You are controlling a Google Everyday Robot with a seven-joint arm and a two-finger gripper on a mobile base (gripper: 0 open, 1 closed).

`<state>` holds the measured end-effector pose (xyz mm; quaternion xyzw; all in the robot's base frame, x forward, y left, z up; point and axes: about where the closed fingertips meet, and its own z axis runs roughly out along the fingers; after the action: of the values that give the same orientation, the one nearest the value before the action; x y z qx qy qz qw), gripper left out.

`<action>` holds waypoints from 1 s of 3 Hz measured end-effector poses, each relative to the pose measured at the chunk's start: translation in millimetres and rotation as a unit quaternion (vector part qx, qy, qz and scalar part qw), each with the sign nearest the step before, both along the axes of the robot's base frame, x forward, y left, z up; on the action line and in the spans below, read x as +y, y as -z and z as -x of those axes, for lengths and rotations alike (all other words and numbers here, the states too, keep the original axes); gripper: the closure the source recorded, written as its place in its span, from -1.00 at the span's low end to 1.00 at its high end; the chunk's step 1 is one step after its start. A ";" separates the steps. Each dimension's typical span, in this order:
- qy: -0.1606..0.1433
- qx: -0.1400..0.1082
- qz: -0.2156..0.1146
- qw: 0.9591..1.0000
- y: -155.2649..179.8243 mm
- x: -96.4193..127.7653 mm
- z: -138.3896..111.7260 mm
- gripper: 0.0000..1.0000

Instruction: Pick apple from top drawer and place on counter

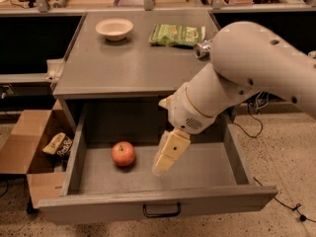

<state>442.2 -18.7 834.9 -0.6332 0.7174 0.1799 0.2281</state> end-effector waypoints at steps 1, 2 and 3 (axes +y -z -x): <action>0.000 -0.007 0.008 1.000 44.3 3.8 -18.5 -1.00; 0.002 -0.012 0.007 1.000 82.1 7.3 -35.8 -1.00; 0.007 -0.017 -0.007 1.000 122.0 19.4 -56.3 -1.00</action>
Offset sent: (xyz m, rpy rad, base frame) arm 0.0617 0.0101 -0.1339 -0.0037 -0.0367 -0.0196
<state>498.5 0.7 713.0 -0.6299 0.7163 0.1724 0.2460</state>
